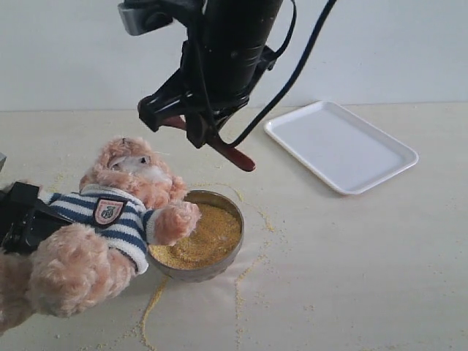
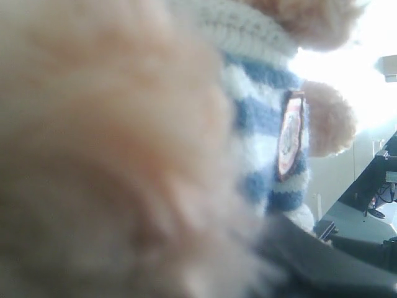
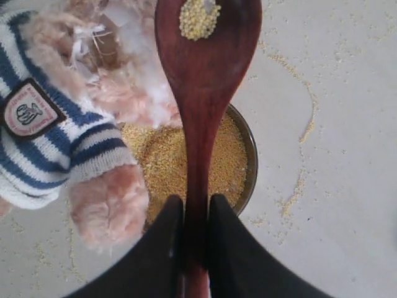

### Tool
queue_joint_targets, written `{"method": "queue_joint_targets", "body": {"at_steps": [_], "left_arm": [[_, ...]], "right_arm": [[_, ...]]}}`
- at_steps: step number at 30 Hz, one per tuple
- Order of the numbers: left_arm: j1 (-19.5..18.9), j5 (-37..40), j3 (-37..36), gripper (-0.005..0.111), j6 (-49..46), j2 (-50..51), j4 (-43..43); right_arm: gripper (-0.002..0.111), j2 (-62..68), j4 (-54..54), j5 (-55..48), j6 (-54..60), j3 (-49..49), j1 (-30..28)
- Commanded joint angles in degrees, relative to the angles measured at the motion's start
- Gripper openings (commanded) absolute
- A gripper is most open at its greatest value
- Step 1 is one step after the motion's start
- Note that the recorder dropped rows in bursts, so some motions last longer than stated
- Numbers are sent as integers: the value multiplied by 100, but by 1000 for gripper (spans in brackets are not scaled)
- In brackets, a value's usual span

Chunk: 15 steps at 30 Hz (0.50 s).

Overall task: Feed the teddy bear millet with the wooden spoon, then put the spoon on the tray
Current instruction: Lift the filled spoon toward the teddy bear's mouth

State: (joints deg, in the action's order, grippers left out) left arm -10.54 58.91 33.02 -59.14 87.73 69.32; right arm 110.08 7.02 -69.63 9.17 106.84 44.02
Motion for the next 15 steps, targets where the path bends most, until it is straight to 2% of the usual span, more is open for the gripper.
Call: {"method": "queue_joint_targets", "body": {"at_steps": [1, 15], "left_arm": [[37, 92, -22, 5, -63, -32, 171], [37, 93, -22, 5, -222, -32, 376]], "right_arm": [[0, 199, 41, -33, 99, 171, 121], [0, 254, -1719, -33, 310, 171, 993]]}}
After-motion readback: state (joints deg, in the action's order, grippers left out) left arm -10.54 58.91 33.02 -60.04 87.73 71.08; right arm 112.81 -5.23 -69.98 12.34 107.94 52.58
